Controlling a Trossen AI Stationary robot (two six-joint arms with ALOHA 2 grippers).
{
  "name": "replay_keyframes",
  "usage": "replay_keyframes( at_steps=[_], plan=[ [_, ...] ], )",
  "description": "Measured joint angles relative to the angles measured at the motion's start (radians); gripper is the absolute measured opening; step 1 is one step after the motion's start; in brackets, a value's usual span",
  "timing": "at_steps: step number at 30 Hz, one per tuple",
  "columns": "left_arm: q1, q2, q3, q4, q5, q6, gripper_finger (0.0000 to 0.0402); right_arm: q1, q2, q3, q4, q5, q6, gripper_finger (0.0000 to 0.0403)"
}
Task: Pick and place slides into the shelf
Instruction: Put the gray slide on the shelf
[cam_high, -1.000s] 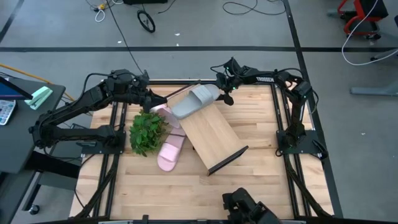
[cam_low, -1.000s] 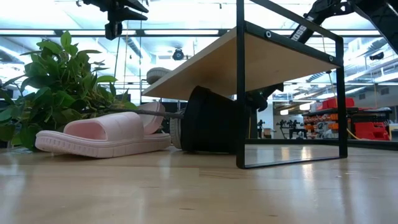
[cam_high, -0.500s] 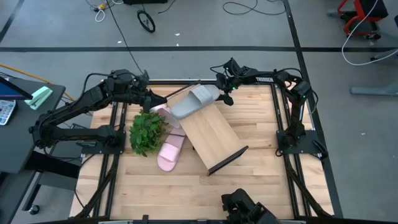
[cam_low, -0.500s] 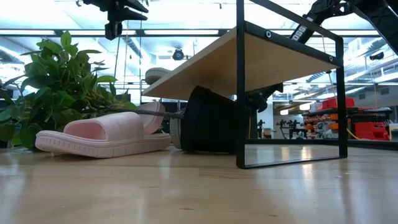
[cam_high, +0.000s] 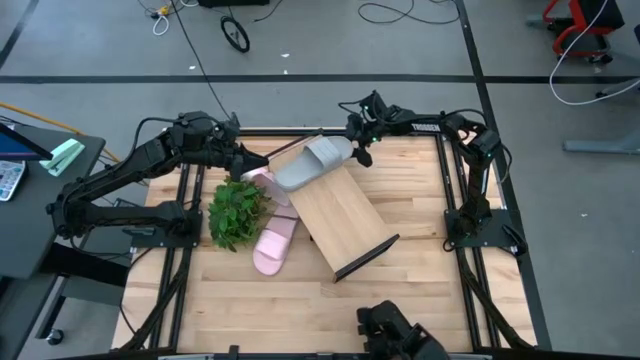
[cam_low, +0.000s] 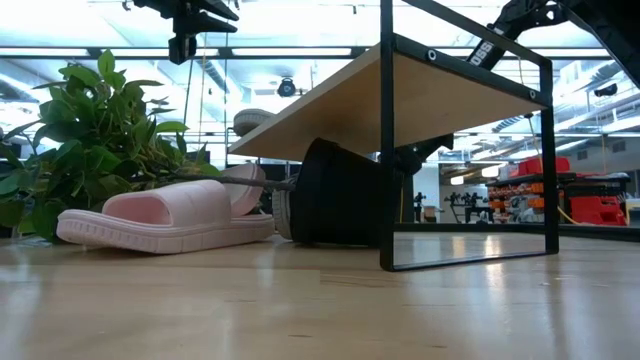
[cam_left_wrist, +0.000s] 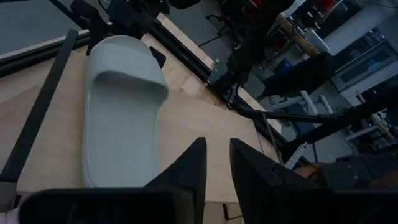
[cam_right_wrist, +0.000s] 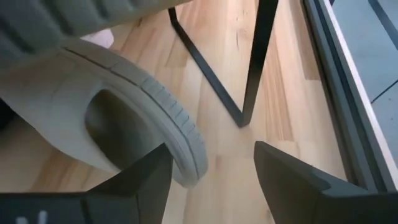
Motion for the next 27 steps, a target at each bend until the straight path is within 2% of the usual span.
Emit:
replay_keyframes(
  at_steps=[10,13,16,22,27],
  plan=[
    [0.0,0.0,0.0,0.0,0.0,0.0,0.0076,0.015,0.0,0.0,-0.008,-0.001,-0.02,0.023],
    [0.0,0.0,0.0,0.0,0.0,0.0,0.0077,0.017,0.0,0.0,-0.008,-0.001,-0.026,0.0215],
    [0.0,0.0,0.0,0.0,0.0,0.0,0.0076,0.019,0.0,0.0,-0.009,-0.004,-0.027,0.0173],
    [0.0,0.0,0.0,0.0,0.0,0.006,0.007,0.019,0.0,0.0,-0.009,-0.005,-0.028,0.0028],
    [0.0,0.0,0.0,0.0,0.0,0.008,0.007,0.014,0.0,0.0,-0.013,0.011,-0.007,0.0019]
  ],
)
